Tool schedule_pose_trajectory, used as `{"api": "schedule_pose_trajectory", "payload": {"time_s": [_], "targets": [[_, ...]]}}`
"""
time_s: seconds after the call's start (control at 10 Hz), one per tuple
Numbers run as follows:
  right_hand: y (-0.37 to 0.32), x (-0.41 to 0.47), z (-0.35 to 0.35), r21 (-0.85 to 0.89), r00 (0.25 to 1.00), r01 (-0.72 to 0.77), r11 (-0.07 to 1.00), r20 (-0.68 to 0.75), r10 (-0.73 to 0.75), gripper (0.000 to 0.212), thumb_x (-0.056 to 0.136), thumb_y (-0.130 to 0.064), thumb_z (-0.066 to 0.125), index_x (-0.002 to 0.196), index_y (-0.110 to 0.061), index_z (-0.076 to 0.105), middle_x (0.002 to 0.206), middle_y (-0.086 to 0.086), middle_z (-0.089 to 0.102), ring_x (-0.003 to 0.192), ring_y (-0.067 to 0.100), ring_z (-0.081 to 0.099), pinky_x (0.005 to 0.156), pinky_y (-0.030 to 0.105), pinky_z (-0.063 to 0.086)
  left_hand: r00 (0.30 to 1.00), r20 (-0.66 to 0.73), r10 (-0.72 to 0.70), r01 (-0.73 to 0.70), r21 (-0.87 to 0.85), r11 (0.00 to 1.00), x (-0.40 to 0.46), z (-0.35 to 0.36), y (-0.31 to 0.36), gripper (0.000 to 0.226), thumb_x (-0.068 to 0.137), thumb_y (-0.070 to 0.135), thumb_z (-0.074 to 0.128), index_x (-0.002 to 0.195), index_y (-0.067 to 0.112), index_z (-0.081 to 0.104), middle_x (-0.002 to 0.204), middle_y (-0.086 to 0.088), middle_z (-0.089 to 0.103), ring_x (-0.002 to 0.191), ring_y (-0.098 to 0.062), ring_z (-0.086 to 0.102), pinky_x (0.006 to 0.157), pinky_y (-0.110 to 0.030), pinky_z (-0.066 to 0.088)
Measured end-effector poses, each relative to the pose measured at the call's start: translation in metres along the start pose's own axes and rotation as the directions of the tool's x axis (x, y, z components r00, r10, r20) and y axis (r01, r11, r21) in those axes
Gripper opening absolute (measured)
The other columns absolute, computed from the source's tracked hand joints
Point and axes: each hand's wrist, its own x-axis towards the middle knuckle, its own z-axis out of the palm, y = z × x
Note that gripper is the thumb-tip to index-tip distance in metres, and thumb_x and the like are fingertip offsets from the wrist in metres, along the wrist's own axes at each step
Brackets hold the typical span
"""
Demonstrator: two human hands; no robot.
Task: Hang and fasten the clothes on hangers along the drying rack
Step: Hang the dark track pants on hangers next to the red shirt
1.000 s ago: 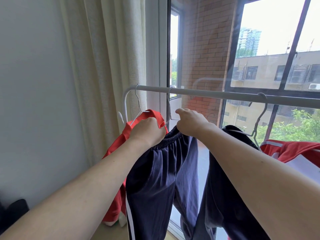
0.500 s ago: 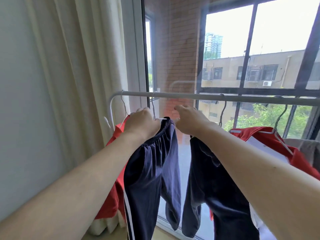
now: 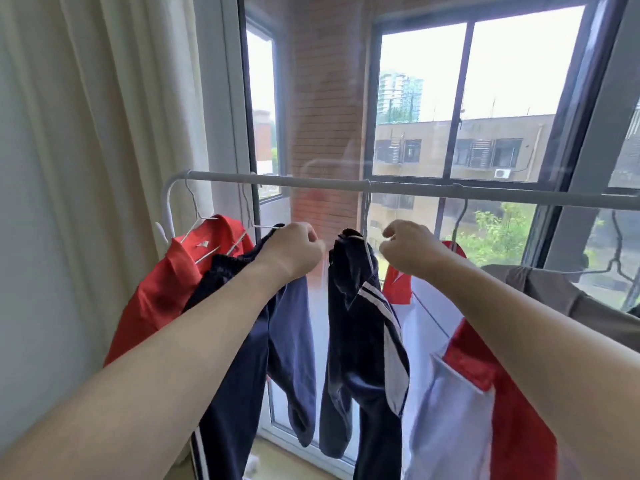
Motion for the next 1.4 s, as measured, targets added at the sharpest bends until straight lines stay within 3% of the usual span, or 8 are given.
{"api": "schedule_pose_trajectory", "payload": {"time_s": [0.1, 0.4, 0.6, 0.7, 0.8, 1.1, 1.3, 1.4], "targets": [[0.021, 0.0, 0.006, 0.002, 0.995, -0.031, 1.0, 0.098, 0.031, 0.028, 0.093, -0.015, 0.044, 0.113, -0.004, 0.061, 0.101, 0.009, 0.061, 0.081, 0.021, 0.06, 0.058, 0.024, 0.049, 0.999, 0.04, -0.03, 0.032, -0.055, 0.998, 0.006, 0.018, 0.007, 0.023, 0.092, 0.018, 0.049, 0.102, 0.014, 0.069, 0.102, -0.003, 0.068, 0.096, -0.022, 0.06, 0.079, -0.028, 0.043], [0.04, 0.018, 0.022, 0.033, 0.97, -0.101, 0.994, 0.227, 0.091, 0.03, 0.086, -0.01, 0.041, 0.108, -0.001, 0.06, 0.093, 0.012, 0.062, 0.063, 0.018, 0.048, 0.053, 0.028, 0.041, 0.952, 0.25, -0.176, 0.247, -0.291, 0.924, 0.041, 0.047, 0.035, 0.031, 0.094, 0.031, 0.055, 0.101, 0.006, 0.072, 0.09, -0.005, 0.073, 0.073, -0.019, 0.061, 0.072, -0.031, 0.045], [0.041, 0.025, 0.02, -0.008, 0.955, -0.09, 0.996, 0.283, 0.089, 0.031, 0.092, -0.009, 0.044, 0.117, -0.001, 0.062, 0.097, 0.013, 0.058, 0.064, 0.016, 0.046, 0.057, 0.025, 0.039, 0.938, 0.273, -0.212, 0.303, -0.354, 0.885, 0.049, 0.066, 0.051, 0.028, 0.09, 0.034, 0.058, 0.083, 0.009, 0.071, 0.074, -0.003, 0.071, 0.063, -0.019, 0.055, 0.062, -0.028, 0.041], [0.041, 0.022, 0.019, 0.017, 0.949, -0.112, 0.994, 0.299, 0.102, 0.031, 0.094, -0.007, 0.044, 0.12, -0.001, 0.061, 0.117, 0.019, 0.064, 0.078, 0.02, 0.06, 0.066, 0.028, 0.048, 0.944, 0.256, -0.208, 0.297, -0.383, 0.875, 0.05, 0.069, 0.054, 0.025, 0.087, 0.029, 0.06, 0.078, 0.009, 0.073, 0.065, -0.002, 0.07, 0.059, -0.019, 0.054, 0.061, -0.028, 0.041], [0.046, 0.019, 0.02, -0.173, 0.941, 0.057, 0.983, 0.339, 0.005, 0.033, 0.094, 0.001, 0.043, 0.121, 0.004, 0.061, 0.128, 0.017, 0.061, 0.116, 0.03, 0.059, 0.094, 0.035, 0.052, 0.946, 0.249, -0.209, 0.293, -0.378, 0.878, 0.05, 0.07, 0.057, 0.023, 0.088, 0.021, 0.058, 0.073, 0.009, 0.071, 0.062, -0.003, 0.067, 0.056, -0.018, 0.053, 0.058, -0.026, 0.042], [0.059, 0.028, 0.016, -0.258, 0.927, 0.124, 0.958, 0.374, -0.02, 0.029, 0.092, 0.003, 0.052, 0.12, 0.006, 0.062, 0.127, 0.015, 0.062, 0.119, 0.028, 0.058, 0.098, 0.037, 0.051, 0.958, 0.197, -0.21, 0.271, -0.366, 0.89, 0.049, 0.071, 0.059, 0.031, 0.089, 0.011, 0.052, 0.062, 0.008, 0.067, 0.05, -0.004, 0.061, 0.051, -0.018, 0.05, 0.053, -0.024, 0.04], [0.051, 0.026, 0.007, -0.086, 0.933, -0.004, 0.996, 0.359, 0.035, 0.03, 0.093, 0.002, 0.048, 0.12, 0.005, 0.062, 0.125, 0.019, 0.062, 0.117, 0.032, 0.059, 0.094, 0.036, 0.052, 0.966, 0.16, -0.201, 0.249, -0.386, 0.888, 0.045, 0.061, 0.06, 0.027, 0.091, 0.01, 0.053, 0.067, 0.005, 0.066, 0.052, -0.005, 0.059, 0.051, -0.018, 0.05, 0.051, -0.024, 0.039], [0.044, 0.024, 0.003, 0.186, 0.962, -0.177, 0.967, 0.241, 0.129, 0.035, 0.092, -0.006, 0.045, 0.123, 0.003, 0.059, 0.125, 0.024, 0.06, 0.115, 0.039, 0.058, 0.089, 0.041, 0.049, 0.971, 0.144, -0.19, 0.233, -0.397, 0.888, 0.042, 0.052, 0.064, 0.028, 0.092, 0.009, 0.054, 0.067, 0.004, 0.065, 0.049, -0.003, 0.058, 0.05, -0.018, 0.05, 0.053, -0.025, 0.041]]}}
